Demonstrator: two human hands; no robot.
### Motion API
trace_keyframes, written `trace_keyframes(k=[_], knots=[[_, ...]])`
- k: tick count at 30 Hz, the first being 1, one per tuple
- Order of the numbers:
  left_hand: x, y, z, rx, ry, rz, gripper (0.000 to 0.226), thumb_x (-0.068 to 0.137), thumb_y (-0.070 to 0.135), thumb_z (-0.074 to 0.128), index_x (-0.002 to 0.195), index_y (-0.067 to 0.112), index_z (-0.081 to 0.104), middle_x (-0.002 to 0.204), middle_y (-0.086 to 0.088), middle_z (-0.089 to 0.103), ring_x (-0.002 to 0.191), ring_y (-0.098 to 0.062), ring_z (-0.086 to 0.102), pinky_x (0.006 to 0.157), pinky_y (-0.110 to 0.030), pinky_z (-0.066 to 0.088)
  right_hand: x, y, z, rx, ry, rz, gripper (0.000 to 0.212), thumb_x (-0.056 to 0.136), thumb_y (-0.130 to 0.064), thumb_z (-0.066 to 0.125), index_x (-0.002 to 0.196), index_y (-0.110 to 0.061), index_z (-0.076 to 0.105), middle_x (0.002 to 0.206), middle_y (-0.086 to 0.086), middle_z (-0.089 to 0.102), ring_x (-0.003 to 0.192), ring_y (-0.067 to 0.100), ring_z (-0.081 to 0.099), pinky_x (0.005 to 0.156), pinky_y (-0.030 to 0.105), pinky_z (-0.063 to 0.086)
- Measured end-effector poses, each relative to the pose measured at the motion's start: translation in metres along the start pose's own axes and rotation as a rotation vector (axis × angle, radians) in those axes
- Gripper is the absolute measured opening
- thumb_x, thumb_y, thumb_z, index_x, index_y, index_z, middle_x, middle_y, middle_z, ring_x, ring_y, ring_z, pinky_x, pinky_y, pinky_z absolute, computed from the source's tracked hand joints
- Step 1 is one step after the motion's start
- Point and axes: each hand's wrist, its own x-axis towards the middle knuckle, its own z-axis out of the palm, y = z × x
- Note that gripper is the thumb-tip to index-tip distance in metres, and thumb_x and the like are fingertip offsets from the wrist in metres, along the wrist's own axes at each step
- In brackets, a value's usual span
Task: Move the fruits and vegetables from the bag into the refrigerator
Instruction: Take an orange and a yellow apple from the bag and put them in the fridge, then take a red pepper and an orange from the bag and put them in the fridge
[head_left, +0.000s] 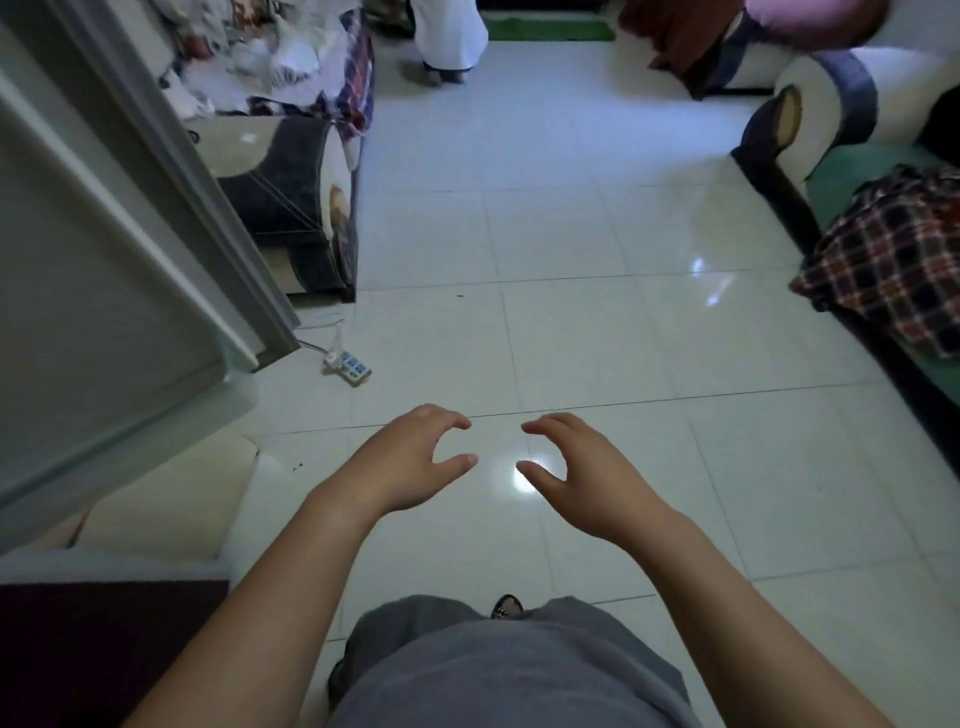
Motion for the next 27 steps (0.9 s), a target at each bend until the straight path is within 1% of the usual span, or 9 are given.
trace_keyframes(k=[3,7,9,12,15,18,21,25,27], knots=[[0.026,0.012,-0.008,-0.011,0.01,-0.035,0.044,0.087,0.049,0.054,0.128,0.034,0.047,0.135,0.014,0.045,0.12,-0.005,0.044,0.096,-0.022,0.037,0.024,0.02,-0.016,0.013,-0.062,-0.006,0.047,0.092,-0.04,0.051,0.135,-0.025,0.042,0.141,-0.009,0.04,0.127,0.01,0.04,0.102,0.026,0.036],[0.055,-0.002,-0.022,-0.03,0.046,-0.109,0.043,0.087,0.045,0.056,0.127,0.031,0.048,0.134,0.012,0.046,0.119,-0.006,0.045,0.092,-0.02,0.036,0.08,0.026,-0.028,0.009,-0.107,-0.076,0.046,0.092,-0.04,0.052,0.134,-0.025,0.043,0.141,-0.009,0.041,0.127,0.01,0.04,0.1,0.024,0.035],[0.075,-0.015,-0.031,-0.049,0.059,-0.144,0.043,0.088,0.044,0.056,0.127,0.03,0.049,0.133,0.011,0.047,0.118,-0.006,0.046,0.091,-0.019,0.036,0.114,0.023,-0.035,0.006,-0.133,-0.117,0.045,0.092,-0.04,0.053,0.133,-0.025,0.045,0.14,-0.008,0.042,0.125,0.011,0.042,0.098,0.023,0.036],[0.117,-0.034,-0.051,-0.092,0.103,-0.191,0.042,0.088,0.043,0.057,0.127,0.03,0.049,0.134,0.01,0.047,0.118,-0.007,0.046,0.091,-0.02,0.037,0.176,0.018,-0.048,-0.029,-0.188,-0.171,0.045,0.091,-0.04,0.052,0.133,-0.025,0.045,0.14,-0.008,0.041,0.126,0.011,0.042,0.099,0.023,0.036],[0.169,-0.049,-0.079,-0.097,0.128,-0.205,0.042,0.088,0.042,0.057,0.127,0.03,0.048,0.135,0.01,0.045,0.119,-0.008,0.046,0.093,-0.021,0.036,0.243,0.011,-0.067,-0.075,-0.194,-0.198,0.045,0.091,-0.041,0.052,0.133,-0.025,0.045,0.14,-0.007,0.041,0.125,0.013,0.042,0.1,0.026,0.037],[0.221,-0.06,-0.121,-0.084,0.143,-0.21,0.043,0.087,0.044,0.056,0.127,0.03,0.048,0.135,0.01,0.046,0.118,-0.009,0.047,0.097,-0.027,0.039,0.309,-0.003,-0.091,-0.122,-0.202,-0.227,0.045,0.092,-0.042,0.051,0.133,-0.025,0.045,0.141,-0.006,0.041,0.126,0.014,0.042,0.102,0.029,0.038],[0.257,-0.074,-0.162,-0.11,0.224,-0.256,0.042,0.087,0.045,0.055,0.127,0.031,0.047,0.134,0.011,0.045,0.116,-0.009,0.048,0.095,-0.03,0.042,0.371,-0.024,-0.107,-0.162,-0.217,-0.305,0.045,0.092,-0.042,0.051,0.133,-0.025,0.045,0.141,-0.007,0.042,0.125,0.014,0.043,0.102,0.029,0.039],[0.28,-0.1,-0.201,-0.138,0.321,-0.376,0.042,0.088,0.045,0.054,0.127,0.03,0.048,0.132,0.011,0.046,0.11,-0.007,0.05,0.091,-0.029,0.044,0.446,-0.061,-0.106,-0.178,-0.277,-0.435,0.045,0.091,-0.042,0.051,0.132,-0.024,0.046,0.139,-0.005,0.044,0.123,0.015,0.045,0.101,0.028,0.039],[0.285,-0.117,-0.217,-0.166,0.365,-0.468,0.043,0.087,0.044,0.055,0.127,0.03,0.048,0.131,0.012,0.046,0.109,-0.006,0.05,0.093,-0.031,0.045,0.481,-0.083,-0.1,-0.182,-0.329,-0.511,0.045,0.091,-0.043,0.051,0.132,-0.024,0.047,0.138,-0.006,0.044,0.122,0.014,0.045,0.1,0.027,0.039]])
